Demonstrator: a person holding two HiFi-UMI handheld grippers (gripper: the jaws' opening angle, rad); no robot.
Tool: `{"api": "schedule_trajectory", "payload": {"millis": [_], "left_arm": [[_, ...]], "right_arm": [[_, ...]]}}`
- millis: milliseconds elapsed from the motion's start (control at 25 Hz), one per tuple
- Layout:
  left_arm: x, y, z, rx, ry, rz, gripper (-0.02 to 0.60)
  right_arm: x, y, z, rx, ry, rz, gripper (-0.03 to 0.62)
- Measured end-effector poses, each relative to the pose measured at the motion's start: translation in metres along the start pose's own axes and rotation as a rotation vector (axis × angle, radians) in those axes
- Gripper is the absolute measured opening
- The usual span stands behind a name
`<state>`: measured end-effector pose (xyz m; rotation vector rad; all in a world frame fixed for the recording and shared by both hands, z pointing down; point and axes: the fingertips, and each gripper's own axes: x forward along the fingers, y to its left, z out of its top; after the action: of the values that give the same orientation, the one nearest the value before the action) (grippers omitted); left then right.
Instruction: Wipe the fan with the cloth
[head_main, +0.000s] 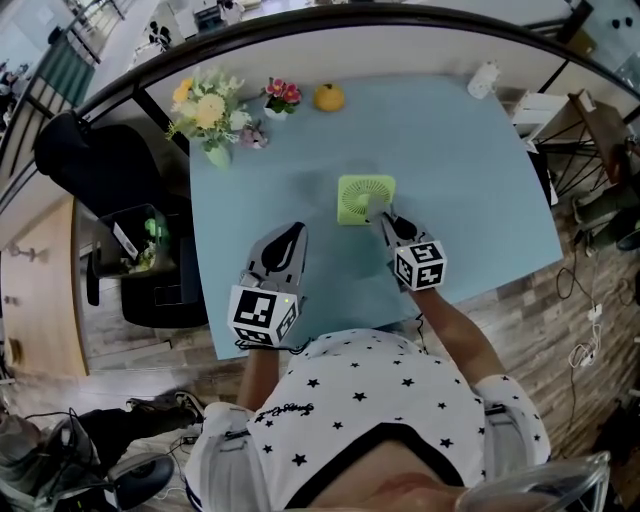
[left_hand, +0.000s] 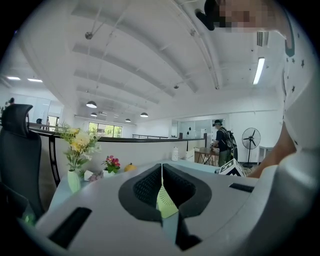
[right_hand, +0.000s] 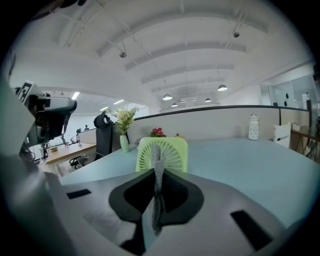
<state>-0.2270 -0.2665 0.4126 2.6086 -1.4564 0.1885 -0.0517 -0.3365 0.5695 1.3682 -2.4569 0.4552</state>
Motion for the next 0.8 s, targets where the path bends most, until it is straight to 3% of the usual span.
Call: {"api": "schedule_trajectory", "payload": {"millis": [400,600,800], "left_arm": [[-0.031,0.022,0.000,-0.026,-0.013,0.120,0.032],[-0.051,0.038,-0.004,-0.041,-0.011,0.198,0.032],[-0.057,0.043,-0.004,-0.042,-0.013,0.225,0.032]], "right_arm": [[0.043,0.075,-0.017,-0.111,0.094,0.184,0.018],[0.060,0.082,-0.039,-0.144,0.160,0.189,0.018],[0.065,0.080,-0.050,-0.158,0.189,0.177,0.018]]}}
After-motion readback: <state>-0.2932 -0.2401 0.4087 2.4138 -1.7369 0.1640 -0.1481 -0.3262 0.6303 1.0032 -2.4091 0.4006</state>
